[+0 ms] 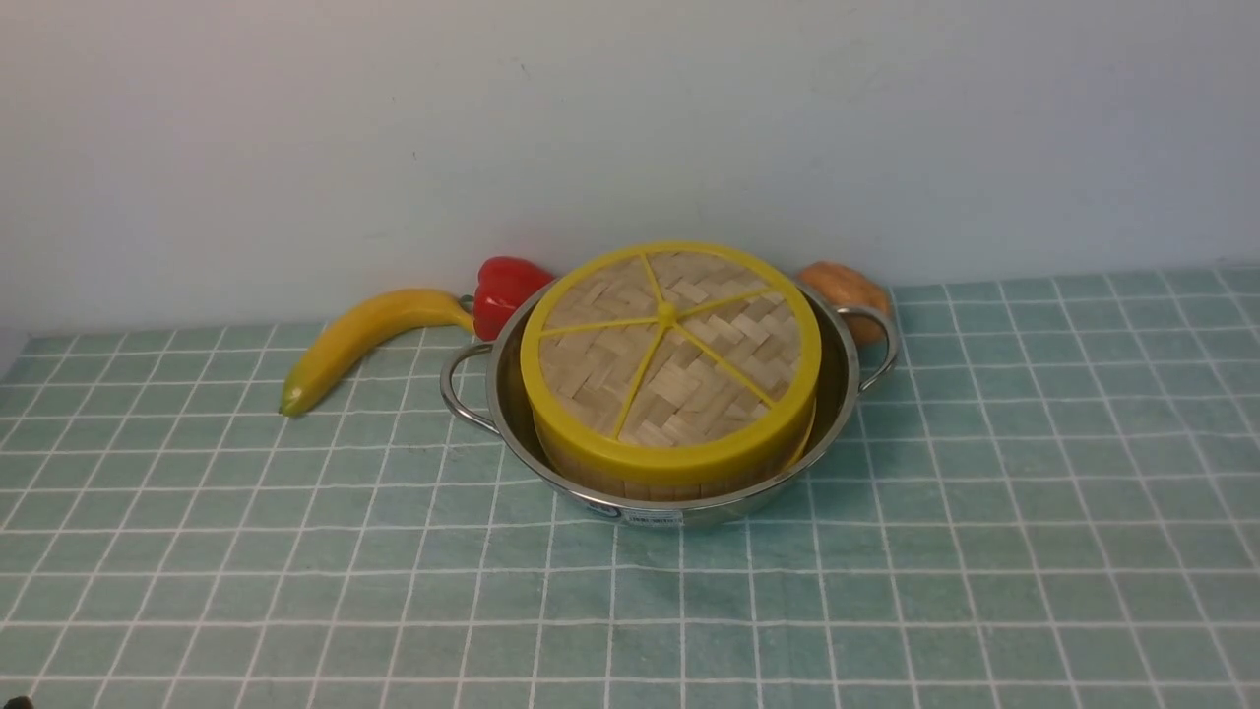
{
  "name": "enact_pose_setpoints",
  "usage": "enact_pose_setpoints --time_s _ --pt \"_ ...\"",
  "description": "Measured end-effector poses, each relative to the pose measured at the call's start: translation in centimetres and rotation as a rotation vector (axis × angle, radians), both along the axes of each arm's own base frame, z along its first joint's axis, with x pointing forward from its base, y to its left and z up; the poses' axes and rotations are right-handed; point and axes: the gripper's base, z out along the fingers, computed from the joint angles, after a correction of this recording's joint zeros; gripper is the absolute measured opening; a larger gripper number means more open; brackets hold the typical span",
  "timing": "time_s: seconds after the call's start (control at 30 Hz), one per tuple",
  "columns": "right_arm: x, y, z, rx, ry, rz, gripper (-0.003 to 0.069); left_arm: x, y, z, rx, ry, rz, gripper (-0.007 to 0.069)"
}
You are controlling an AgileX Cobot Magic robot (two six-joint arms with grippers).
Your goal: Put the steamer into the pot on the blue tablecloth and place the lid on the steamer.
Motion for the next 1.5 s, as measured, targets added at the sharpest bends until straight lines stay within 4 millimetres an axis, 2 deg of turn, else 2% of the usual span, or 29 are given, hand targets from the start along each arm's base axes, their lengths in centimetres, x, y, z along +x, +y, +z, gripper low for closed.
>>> enact_pose_setpoints --time_s 0.13,0.2,0.43,1.5 --pt "0.5 0.1 -3.9 -0.003 -0.006 0.017 0.024 0.0 0.0 0.0 0.0 0.0 0.0 0.016" --pt "0.6 0.2 -4.6 -0.007 -0.04 0.027 0.024 0.0 0.0 0.0 0.0 0.0 0.0 0.0162" --pt "0.6 0.3 -4.2 -0.016 -0.117 0.039 0.024 0.0 0.0 0.0 0.0 0.0 0.0 0.0189" --pt "0.6 0.3 -4.3 -0.016 -0.116 0.039 0.024 0.0 0.0 0.0 0.0 0.0 0.0 0.0243"
